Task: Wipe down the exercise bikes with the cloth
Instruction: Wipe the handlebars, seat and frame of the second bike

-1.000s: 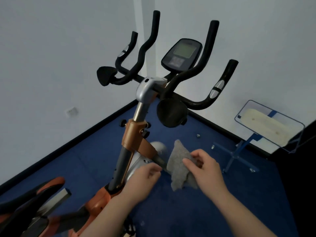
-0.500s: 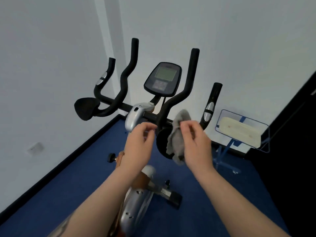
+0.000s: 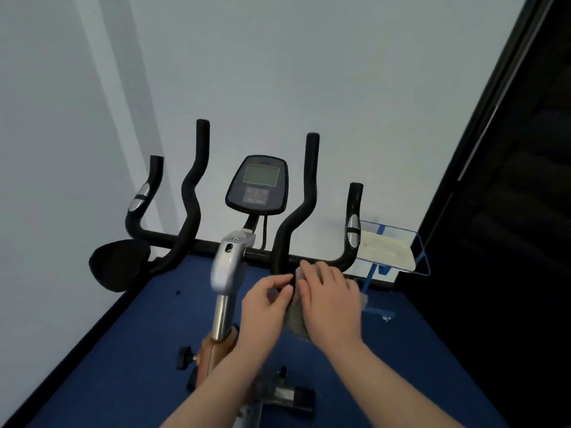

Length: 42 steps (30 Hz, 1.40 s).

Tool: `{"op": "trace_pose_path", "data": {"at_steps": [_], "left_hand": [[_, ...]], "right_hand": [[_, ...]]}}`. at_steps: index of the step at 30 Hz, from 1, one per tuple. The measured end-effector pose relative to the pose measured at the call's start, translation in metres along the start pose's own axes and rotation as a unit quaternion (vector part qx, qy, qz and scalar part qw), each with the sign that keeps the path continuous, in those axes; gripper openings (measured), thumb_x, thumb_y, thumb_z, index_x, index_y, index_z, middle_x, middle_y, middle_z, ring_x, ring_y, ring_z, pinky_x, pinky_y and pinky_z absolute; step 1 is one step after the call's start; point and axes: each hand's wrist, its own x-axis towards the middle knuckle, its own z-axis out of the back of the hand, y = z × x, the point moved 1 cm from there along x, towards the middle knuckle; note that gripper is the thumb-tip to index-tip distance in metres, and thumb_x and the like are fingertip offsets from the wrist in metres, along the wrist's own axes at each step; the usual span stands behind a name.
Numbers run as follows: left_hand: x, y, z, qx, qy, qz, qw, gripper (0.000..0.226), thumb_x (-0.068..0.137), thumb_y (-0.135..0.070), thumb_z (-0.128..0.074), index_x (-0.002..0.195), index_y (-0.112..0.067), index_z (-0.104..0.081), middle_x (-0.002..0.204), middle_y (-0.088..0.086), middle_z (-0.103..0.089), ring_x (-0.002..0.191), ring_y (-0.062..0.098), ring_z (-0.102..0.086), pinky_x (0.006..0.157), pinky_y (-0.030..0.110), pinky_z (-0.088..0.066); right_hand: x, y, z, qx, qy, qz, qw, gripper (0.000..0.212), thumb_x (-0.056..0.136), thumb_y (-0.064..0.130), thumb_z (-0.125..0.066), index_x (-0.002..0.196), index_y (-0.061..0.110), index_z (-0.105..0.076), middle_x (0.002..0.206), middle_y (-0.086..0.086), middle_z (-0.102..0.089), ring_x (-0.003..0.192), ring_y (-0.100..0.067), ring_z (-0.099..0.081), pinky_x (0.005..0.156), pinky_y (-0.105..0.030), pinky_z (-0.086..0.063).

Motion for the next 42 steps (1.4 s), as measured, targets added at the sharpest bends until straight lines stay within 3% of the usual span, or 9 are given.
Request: {"op": "trace_pose_path", "data": {"at_steps": [4,9,15,20,25,29,33,37,42], "left_hand": [[0.002,0.001,0.005,0.015,0.011,0.014,1.0,0.024,0.092,-0.007,-0.066,0.112,-0.018,-0.072,0.098,0.0,-0.071,0.089,0.015,-0.069,0.083,0.035,-0.058],[0.003,-0.002,0.004,0.037,-0.007,0.021,0.999,0.022,0.092,-0.01,-0.067,0.108,-0.024,-0.072,0.092,0.001,-0.072,0.082,0.019,-0.069,0.078,0.035,-0.059],[0.002,0.0,0.003,0.044,-0.022,0.019,0.999,0.022,0.092,-0.011,-0.067,0.106,-0.028,-0.071,0.087,-0.006,-0.07,0.073,0.008,-0.065,0.064,0.016,-0.051],[0.007,-0.004,0.002,0.051,-0.018,0.02,0.998,0.021,0.091,-0.011,-0.066,0.103,-0.026,-0.073,0.086,-0.003,-0.07,0.072,0.015,-0.066,0.068,0.028,-0.057],[0.013,-0.006,-0.007,0.071,-0.014,-0.003,0.997,0.016,0.096,-0.014,-0.057,0.086,-0.026,-0.062,0.08,-0.005,-0.064,0.066,0.003,-0.055,0.059,0.015,-0.043],[0.016,-0.007,-0.027,0.099,-0.037,0.015,0.994,0.019,0.104,-0.023,-0.043,0.089,-0.027,-0.054,0.078,-0.006,-0.062,0.071,0.009,-0.058,0.059,0.025,-0.041],[0.009,-0.004,-0.035,0.101,-0.079,0.004,0.992,0.022,0.104,-0.028,-0.041,0.087,-0.034,-0.053,0.073,-0.011,-0.062,0.068,-0.001,-0.058,0.052,0.015,-0.038],[0.008,-0.003,-0.03,0.084,-0.057,-0.005,0.995,0.021,0.104,-0.029,-0.043,0.088,-0.034,-0.055,0.073,-0.012,-0.063,0.071,-0.003,-0.058,0.055,0.013,-0.043],[0.006,-0.001,-0.026,0.086,-0.04,-0.016,0.995,0.021,0.104,-0.027,-0.045,0.085,-0.035,-0.053,0.075,-0.003,-0.063,0.07,0.009,-0.057,0.056,0.024,-0.041]], "right_hand": [[-0.017,-0.003,-0.005,-0.047,-0.004,-0.054,0.997,0.047,0.095,0.038,-0.05,0.139,0.022,-0.051,0.127,-0.006,-0.058,0.109,-0.026,-0.057,0.075,-0.04,-0.052],[0.025,-0.012,0.001,0.034,0.085,-0.084,0.992,0.027,0.105,0.033,-0.024,0.122,0.024,-0.044,0.115,0.0,-0.057,0.102,-0.021,-0.054,0.073,-0.035,-0.043],[-0.006,-0.012,-0.007,0.027,-0.003,-0.125,0.992,0.029,0.1,0.033,-0.035,0.122,0.024,-0.052,0.112,0.004,-0.059,0.102,-0.019,-0.052,0.081,-0.033,-0.043],[0.035,-0.03,0.005,0.138,0.139,-0.093,0.976,0.029,0.105,0.036,-0.024,0.103,0.021,-0.049,0.098,-0.003,-0.064,0.093,-0.025,-0.058,0.074,-0.039,-0.046],[-0.011,-0.007,-0.014,0.158,-0.074,-0.182,0.968,0.035,0.102,0.037,-0.033,0.13,0.035,-0.053,0.143,0.004,-0.041,0.133,-0.016,-0.03,0.11,-0.038,-0.032],[-0.01,0.01,-0.014,0.151,-0.049,-0.26,0.953,0.055,0.096,0.06,-0.022,0.13,0.033,-0.056,0.141,0.003,-0.047,0.131,-0.02,-0.036,0.105,-0.041,-0.035],[0.011,-0.007,-0.008,0.027,-0.011,-0.137,0.99,0.042,0.096,0.059,-0.035,0.114,0.027,-0.056,0.108,0.003,-0.059,0.101,-0.019,-0.055,0.079,-0.035,-0.044],[0.033,-0.031,-0.002,0.097,0.079,-0.049,0.991,0.029,0.1,0.05,-0.034,0.093,0.025,-0.046,0.095,0.001,-0.062,0.09,-0.023,-0.059,0.068,-0.036,-0.041],[0.052,-0.043,0.008,0.135,0.201,-0.001,0.97,0.03,0.102,0.042,-0.035,0.099,0.019,-0.055,0.101,-0.009,-0.065,0.095,-0.03,-0.059,0.075,-0.039,-0.046]]}}
